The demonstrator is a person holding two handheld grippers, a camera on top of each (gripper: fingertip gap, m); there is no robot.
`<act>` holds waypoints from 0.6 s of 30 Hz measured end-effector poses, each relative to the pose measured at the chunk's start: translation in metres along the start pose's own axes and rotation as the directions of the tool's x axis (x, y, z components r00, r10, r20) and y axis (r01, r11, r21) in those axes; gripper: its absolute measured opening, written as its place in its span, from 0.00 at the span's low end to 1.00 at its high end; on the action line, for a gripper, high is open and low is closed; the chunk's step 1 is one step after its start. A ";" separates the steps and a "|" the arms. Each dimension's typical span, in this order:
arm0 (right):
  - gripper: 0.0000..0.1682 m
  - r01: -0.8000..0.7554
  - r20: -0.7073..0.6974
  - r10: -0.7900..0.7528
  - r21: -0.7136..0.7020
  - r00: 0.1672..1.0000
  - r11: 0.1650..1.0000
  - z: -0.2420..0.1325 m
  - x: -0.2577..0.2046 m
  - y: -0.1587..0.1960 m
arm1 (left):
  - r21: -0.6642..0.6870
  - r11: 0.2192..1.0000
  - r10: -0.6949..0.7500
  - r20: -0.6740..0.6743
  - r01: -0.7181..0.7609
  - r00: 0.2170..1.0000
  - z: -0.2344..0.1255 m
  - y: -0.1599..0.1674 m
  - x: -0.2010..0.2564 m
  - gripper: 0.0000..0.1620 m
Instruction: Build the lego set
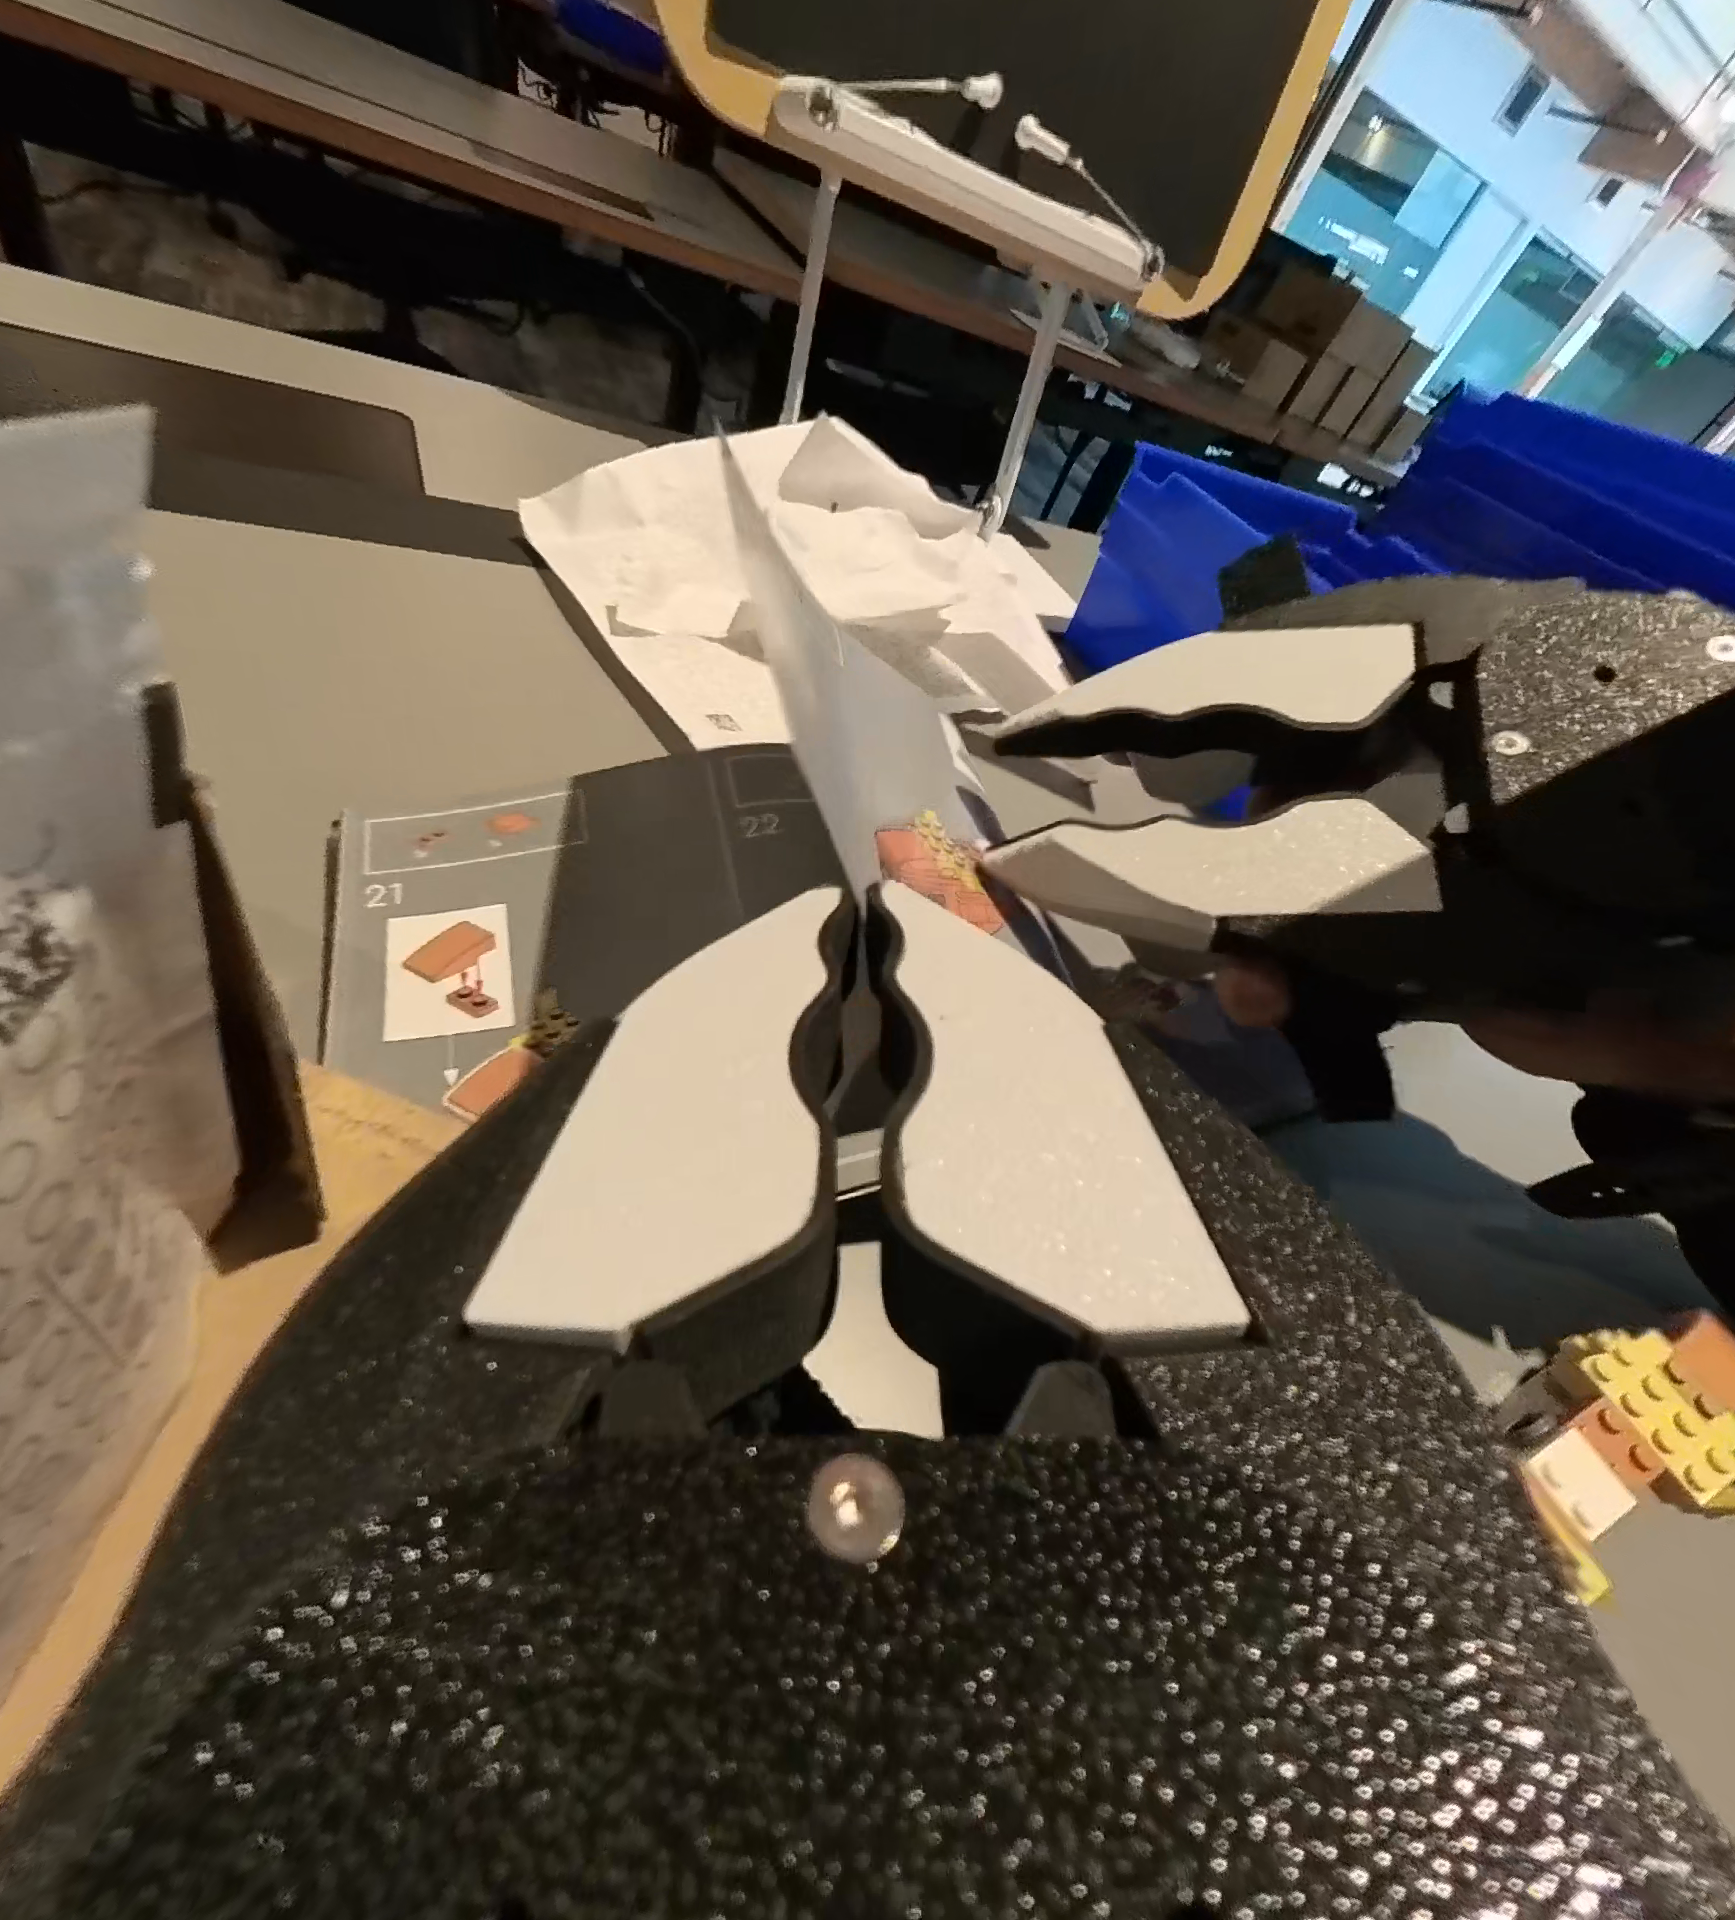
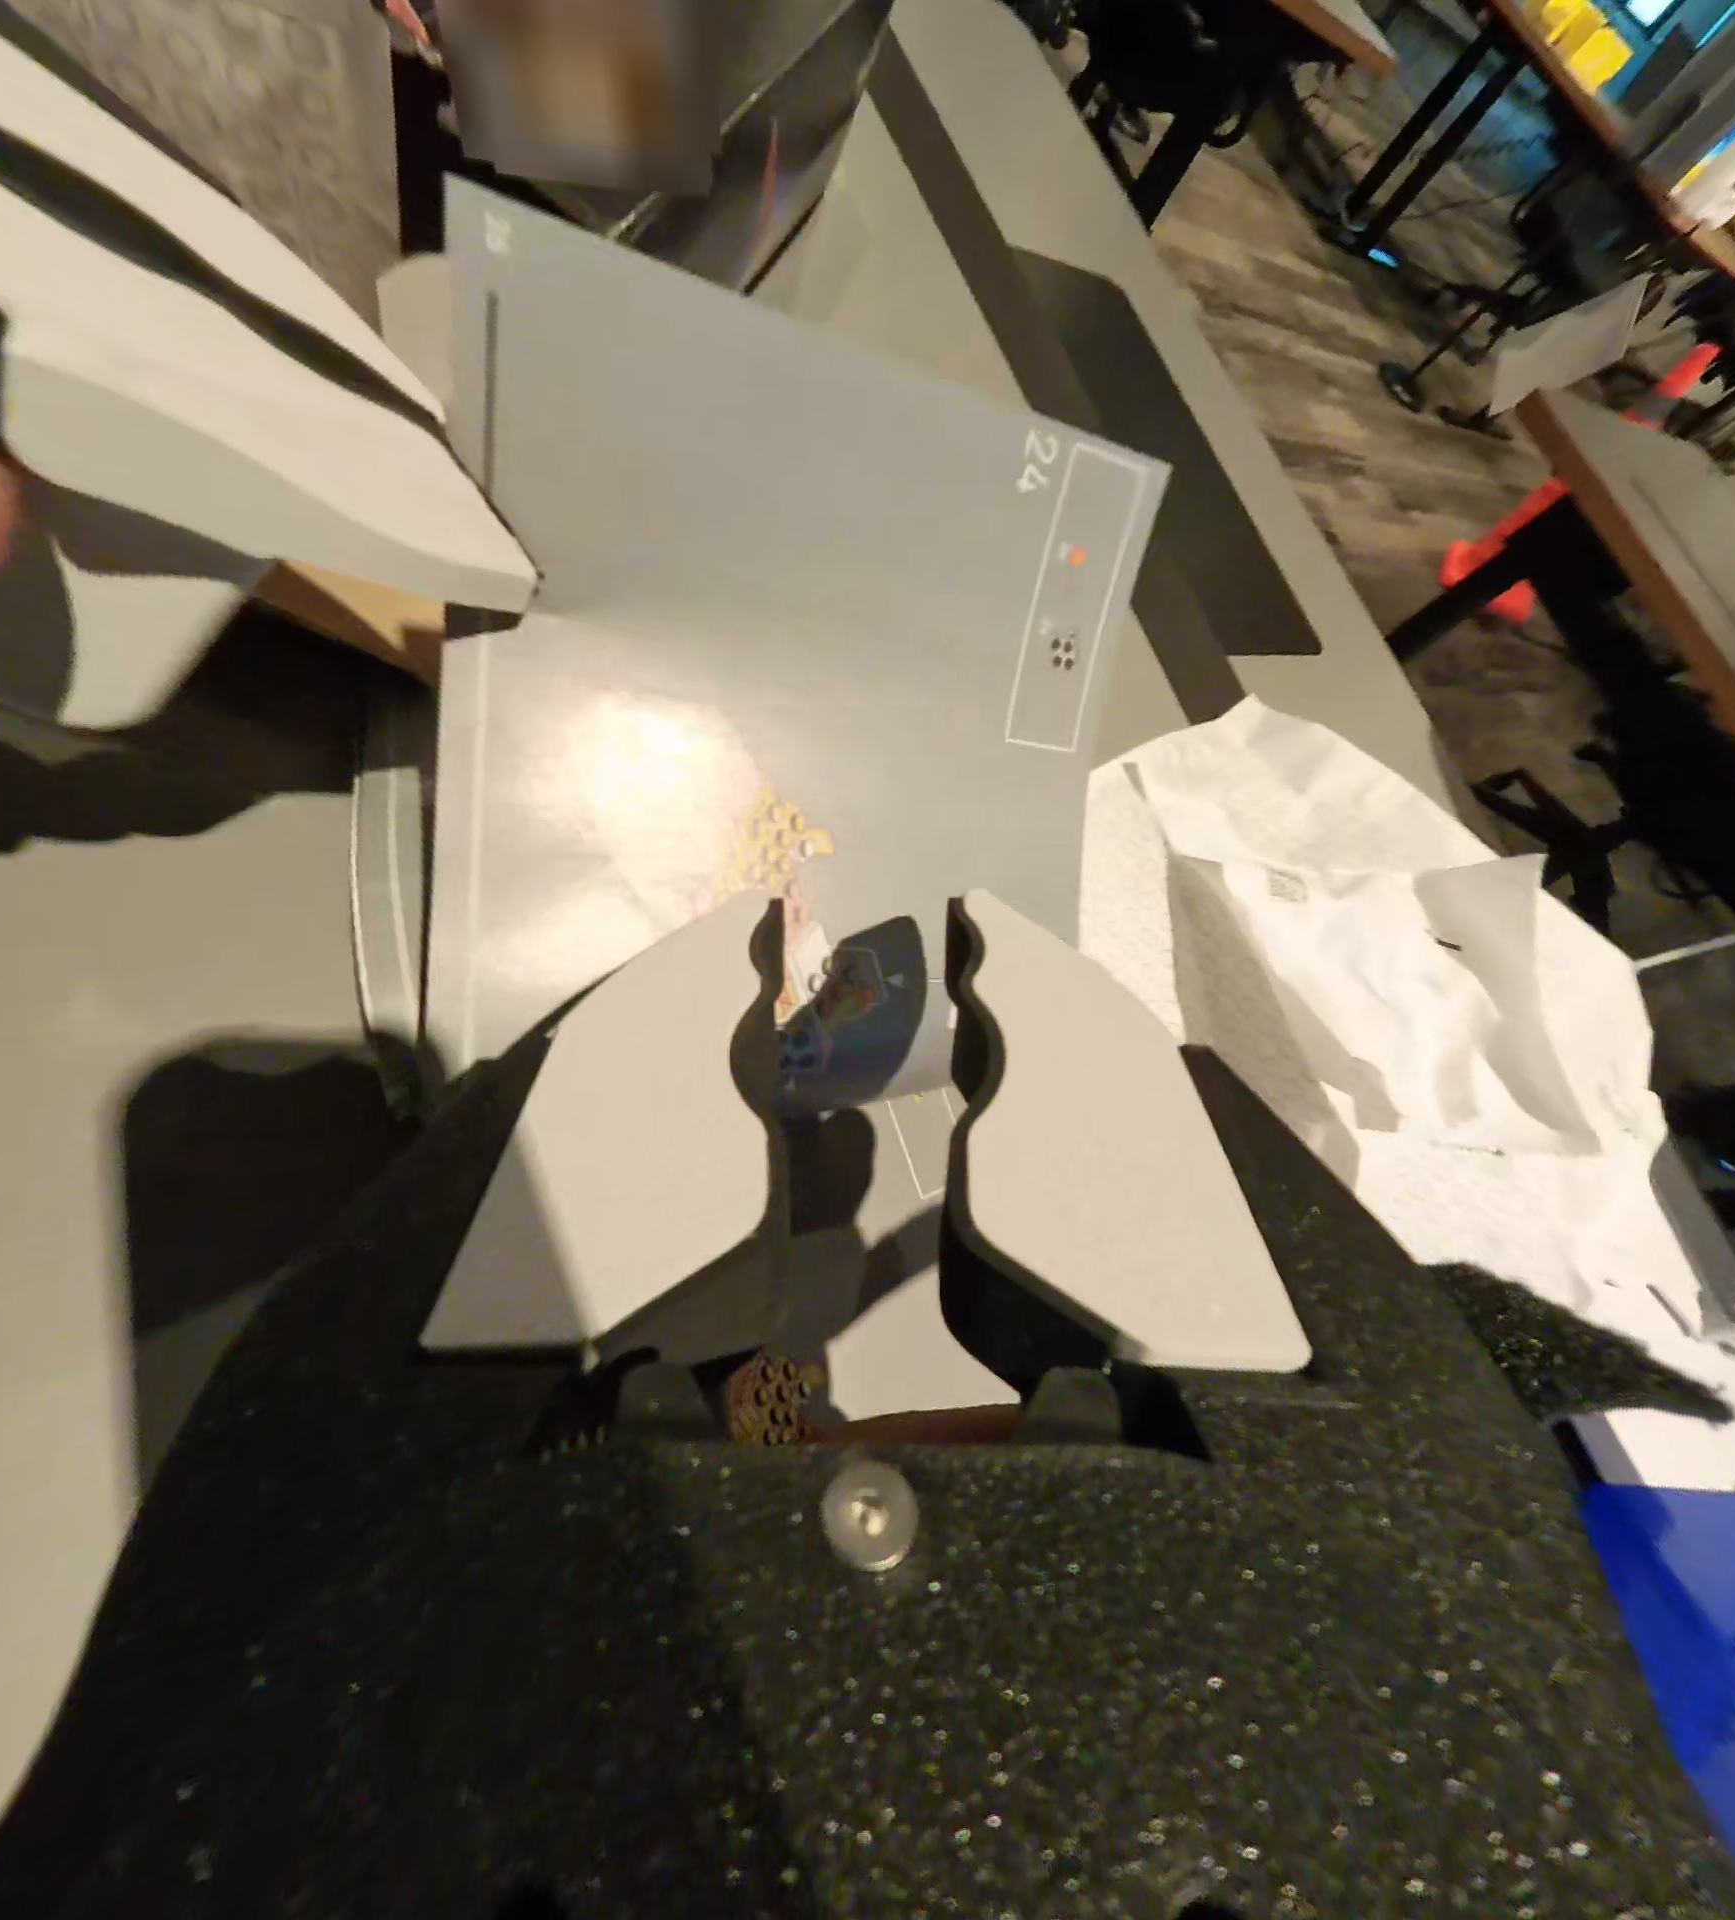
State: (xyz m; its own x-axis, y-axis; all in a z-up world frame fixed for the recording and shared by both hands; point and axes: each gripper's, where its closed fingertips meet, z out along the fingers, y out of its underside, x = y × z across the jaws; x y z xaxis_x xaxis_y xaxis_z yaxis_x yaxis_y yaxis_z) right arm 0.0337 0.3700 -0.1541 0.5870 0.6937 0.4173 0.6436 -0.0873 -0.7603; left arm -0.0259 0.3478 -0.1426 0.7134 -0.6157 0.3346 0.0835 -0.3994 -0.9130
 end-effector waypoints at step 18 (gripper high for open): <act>0.18 0.060 0.006 -0.060 -0.053 0.998 0.997 0.017 -0.013 0.006 | -0.425 0.686 0.670 0.052 -0.591 0.741 -0.069 0.054 -0.043 0.28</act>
State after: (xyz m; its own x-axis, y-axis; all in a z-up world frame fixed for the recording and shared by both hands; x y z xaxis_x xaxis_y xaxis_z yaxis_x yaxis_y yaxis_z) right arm 0.0215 0.3728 -0.1724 0.5445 0.7022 0.4587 0.7026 -0.0831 -0.7067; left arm -0.1004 0.3058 -0.1898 0.6206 -0.6881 -0.3759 -0.6596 -0.1990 -0.7248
